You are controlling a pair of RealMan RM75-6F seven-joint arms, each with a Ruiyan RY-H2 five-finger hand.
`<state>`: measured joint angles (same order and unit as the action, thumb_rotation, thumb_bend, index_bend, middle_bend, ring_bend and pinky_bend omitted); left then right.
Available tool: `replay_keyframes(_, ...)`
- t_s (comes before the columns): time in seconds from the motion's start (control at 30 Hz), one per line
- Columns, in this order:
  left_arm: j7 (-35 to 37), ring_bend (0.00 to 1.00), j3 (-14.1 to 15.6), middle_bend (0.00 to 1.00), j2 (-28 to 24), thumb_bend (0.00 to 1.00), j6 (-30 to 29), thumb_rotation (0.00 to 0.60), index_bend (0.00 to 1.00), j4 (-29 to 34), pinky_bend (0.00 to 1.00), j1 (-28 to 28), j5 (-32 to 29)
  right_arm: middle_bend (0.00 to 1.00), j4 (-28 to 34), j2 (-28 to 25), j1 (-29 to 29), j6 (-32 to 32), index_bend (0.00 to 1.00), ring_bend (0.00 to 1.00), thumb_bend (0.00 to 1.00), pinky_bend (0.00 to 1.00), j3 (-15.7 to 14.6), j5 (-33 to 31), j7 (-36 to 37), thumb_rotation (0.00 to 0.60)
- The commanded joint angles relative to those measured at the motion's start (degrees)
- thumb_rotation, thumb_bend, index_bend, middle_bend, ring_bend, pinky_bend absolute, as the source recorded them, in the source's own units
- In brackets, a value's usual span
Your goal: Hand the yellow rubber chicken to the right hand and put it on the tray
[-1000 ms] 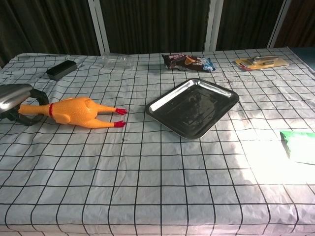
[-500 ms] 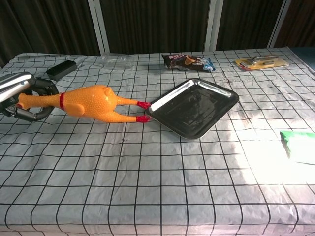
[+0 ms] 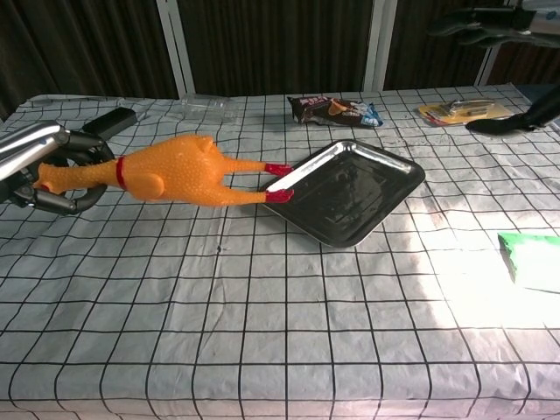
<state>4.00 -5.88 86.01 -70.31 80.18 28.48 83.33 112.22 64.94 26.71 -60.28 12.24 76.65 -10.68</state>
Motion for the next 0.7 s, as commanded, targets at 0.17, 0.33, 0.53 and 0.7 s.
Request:
replay_keyframes(0.17,-0.67,0.47,-0.29,0.72,0.31,0.86,-0.60,0.600,0.61,0.75,0.74,0.14,0.49,0.00,-2.27,16.48,19.14,8.32,0.00,0.00,0.22,0.00,5.29,-25.53,-16.30,0.600)
replay_keyframes(0.33,-0.78,0.47,-0.13,0.72,0.01,0.86,-1.07,0.600,0.60,1.22,0.74,-0.08,0.92,0.00,-6.80,25.38,25.62,5.82,0.00,0.00,0.22,0.00,5.98,-33.69,-21.03,0.600)
replay_keyframes(0.53,-0.33,0.47,-0.04,0.72,-0.11,0.86,-0.92,0.600,0.60,1.36,0.74,-0.07,1.09,0.00,-11.27,31.69,29.60,3.52,0.00,0.00,0.22,0.00,6.46,-36.28,-22.27,0.600)
replay_keyframes(0.7,-0.31,0.47,0.26,0.72,0.23,0.86,-0.71,0.600,0.61,1.25,0.74,0.05,1.49,0.00,-15.56,36.12,31.25,1.48,0.00,0.00,0.22,0.00,6.81,-35.24,-21.45,0.600)
